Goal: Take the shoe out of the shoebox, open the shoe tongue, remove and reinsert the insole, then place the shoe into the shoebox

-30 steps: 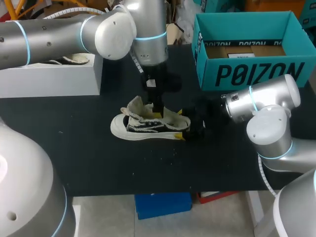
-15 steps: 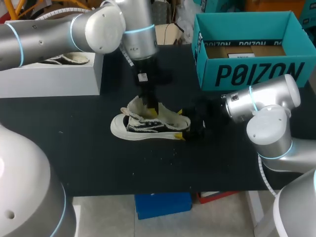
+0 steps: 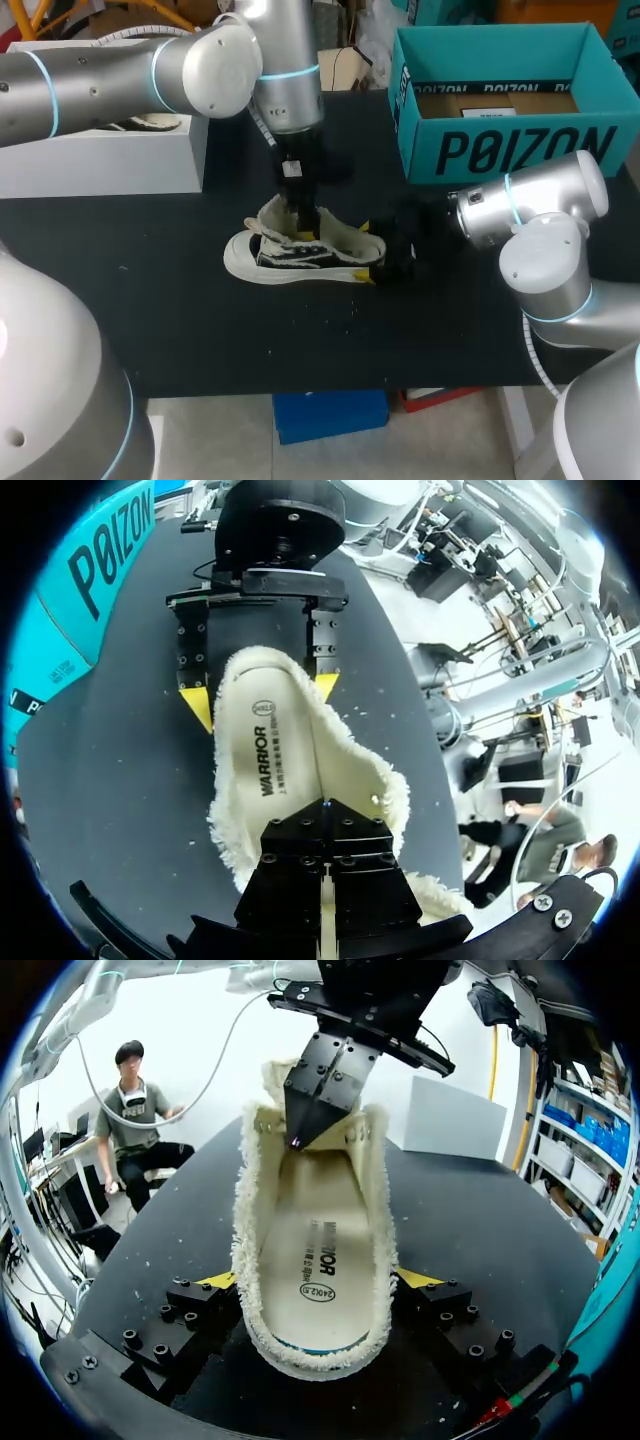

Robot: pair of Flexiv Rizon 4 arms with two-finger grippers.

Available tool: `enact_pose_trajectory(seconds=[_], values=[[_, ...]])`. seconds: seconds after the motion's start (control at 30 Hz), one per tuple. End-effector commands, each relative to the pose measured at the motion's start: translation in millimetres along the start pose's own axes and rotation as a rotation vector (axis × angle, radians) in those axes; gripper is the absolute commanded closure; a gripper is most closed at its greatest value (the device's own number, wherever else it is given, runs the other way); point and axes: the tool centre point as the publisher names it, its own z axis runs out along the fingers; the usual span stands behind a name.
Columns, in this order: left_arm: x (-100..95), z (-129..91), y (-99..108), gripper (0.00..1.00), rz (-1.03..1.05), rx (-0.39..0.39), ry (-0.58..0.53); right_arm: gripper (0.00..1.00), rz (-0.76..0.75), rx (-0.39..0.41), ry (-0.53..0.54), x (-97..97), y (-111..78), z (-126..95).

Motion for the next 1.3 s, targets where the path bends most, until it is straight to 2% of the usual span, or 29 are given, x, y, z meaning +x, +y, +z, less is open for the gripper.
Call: enact_pose_trajectory(seconds=[0.03,0.27,0.37,0.43,0.83,0.87,0.9,0.93,1.03,1.17,1.3], values=[[-2.7,14,0,1.00,-0.011,-0.005,0.010,1.00,0.001,0.001,0.000,-1.4,-3.3,1],[0.5,34,-5,1.00,-0.021,-0.007,0.029,1.00,0.001,0.001,0.000,-1.4,-3.3,1],[3.4,40,-8,1.00,-0.036,-0.032,0.019,1.00,0.001,0.001,0.000,-1.4,-3.3,1],[4.6,43,-8,1.00,-0.053,-0.054,0.006,1.00,0.001,0.001,0.000,-1.4,-3.3,1],[0.8,54,-4,1.00,-0.071,-0.040,-0.007,1.00,0.001,0.001,0.000,-1.4,-3.3,1],[0.6,55,-4,0.98,-0.074,-0.033,-0.013,1.00,0.001,0.001,0.000,-1.4,-3.3,1],[0.5,54,-3,0.84,-0.075,-0.029,-0.017,1.00,0.001,0.001,0.000,-1.4,-3.3,1],[0.5,53,-3,0.77,-0.075,-0.028,-0.023,1.00,0.001,0.001,0.000,-1.4,-3.3,1],[0.6,51,-3,0.64,-0.076,-0.040,-0.050,1.00,0.001,0.001,0.000,-1.4,-3.3,1],[1.0,50,-3,0.68,-0.094,-0.066,-0.094,1.00,0.001,0.001,0.000,-1.4,-3.3,1],[1.9,50,-4,0.67,-0.114,-0.104,-0.140,1.00,0.001,0.001,0.000,-1.4,-3.3,1]])
